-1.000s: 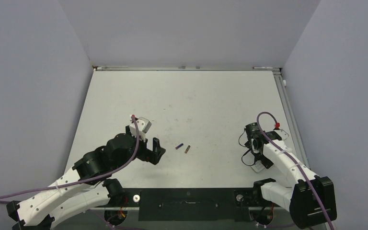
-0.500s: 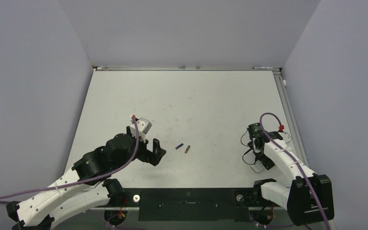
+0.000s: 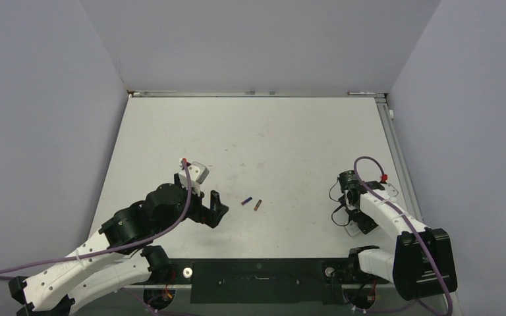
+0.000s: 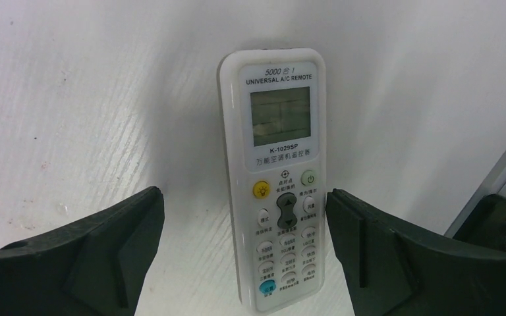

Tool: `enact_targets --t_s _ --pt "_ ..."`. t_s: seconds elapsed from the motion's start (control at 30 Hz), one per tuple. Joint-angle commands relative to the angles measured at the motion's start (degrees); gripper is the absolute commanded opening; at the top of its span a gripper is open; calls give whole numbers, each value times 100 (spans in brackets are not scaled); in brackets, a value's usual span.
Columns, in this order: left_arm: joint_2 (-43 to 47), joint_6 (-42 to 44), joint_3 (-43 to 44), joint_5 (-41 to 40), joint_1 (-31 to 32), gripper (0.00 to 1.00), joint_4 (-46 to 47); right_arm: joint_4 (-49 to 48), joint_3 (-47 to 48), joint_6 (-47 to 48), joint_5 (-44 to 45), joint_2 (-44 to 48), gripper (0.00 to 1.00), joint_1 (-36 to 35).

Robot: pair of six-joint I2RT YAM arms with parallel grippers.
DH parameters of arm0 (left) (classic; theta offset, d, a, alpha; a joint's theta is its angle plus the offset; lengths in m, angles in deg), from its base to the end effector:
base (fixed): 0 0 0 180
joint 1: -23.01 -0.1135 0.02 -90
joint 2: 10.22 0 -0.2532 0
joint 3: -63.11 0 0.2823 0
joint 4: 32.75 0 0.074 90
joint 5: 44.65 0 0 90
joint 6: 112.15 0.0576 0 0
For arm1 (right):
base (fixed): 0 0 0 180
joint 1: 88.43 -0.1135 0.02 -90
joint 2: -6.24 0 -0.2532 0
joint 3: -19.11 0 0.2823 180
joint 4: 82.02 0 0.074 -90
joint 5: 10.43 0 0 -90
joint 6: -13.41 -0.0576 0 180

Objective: Load the batteries into the remote control

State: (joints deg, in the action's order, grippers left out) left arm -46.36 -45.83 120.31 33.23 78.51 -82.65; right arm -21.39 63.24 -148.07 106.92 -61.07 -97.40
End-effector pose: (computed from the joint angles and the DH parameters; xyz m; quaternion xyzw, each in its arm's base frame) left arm 0.1193 -0.1523 0.3014 0.1830 0.8380 -0.2524 0.4478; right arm 0.1971 0.0043 0.1116 0.5143 0.8228 -0.1464 0.1925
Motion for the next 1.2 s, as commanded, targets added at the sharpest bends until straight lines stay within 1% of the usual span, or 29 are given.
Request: enact_targets --t_s 0.0,0.3,0.5,0.63,0.8,0.87,1.0,1.07,1.17 --pt "-48 48 120 8 21 96 113 -340 -158 -123 -19 -28 92 36" --pt "-164 57 131 -26 13 96 97 -598 -353 -74 -126 17 81 36" --pt "-191 48 135 -49 13 96 81 -677 -440 -21 -164 116 75 36" --pt "-195 48 139 -70 14 96 74 -776 -503 22 -227 211 68 29" --pt "-209 31 129 -96 13 96 64 -885 -533 157 -292 266 58 -8" --pt "-223 22 137 -114 13 96 66 -918 -555 186 -292 328 50 -71" --pt "-268 22 145 -126 13 96 59 -1029 -603 253 -341 496 28 -144" --pt "-287 22 148 -131 14 96 60 -1132 -623 342 -411 552 21 -158" --pt "-313 13 148 -133 13 96 50 -1327 -613 546 -574 565 13 -193"
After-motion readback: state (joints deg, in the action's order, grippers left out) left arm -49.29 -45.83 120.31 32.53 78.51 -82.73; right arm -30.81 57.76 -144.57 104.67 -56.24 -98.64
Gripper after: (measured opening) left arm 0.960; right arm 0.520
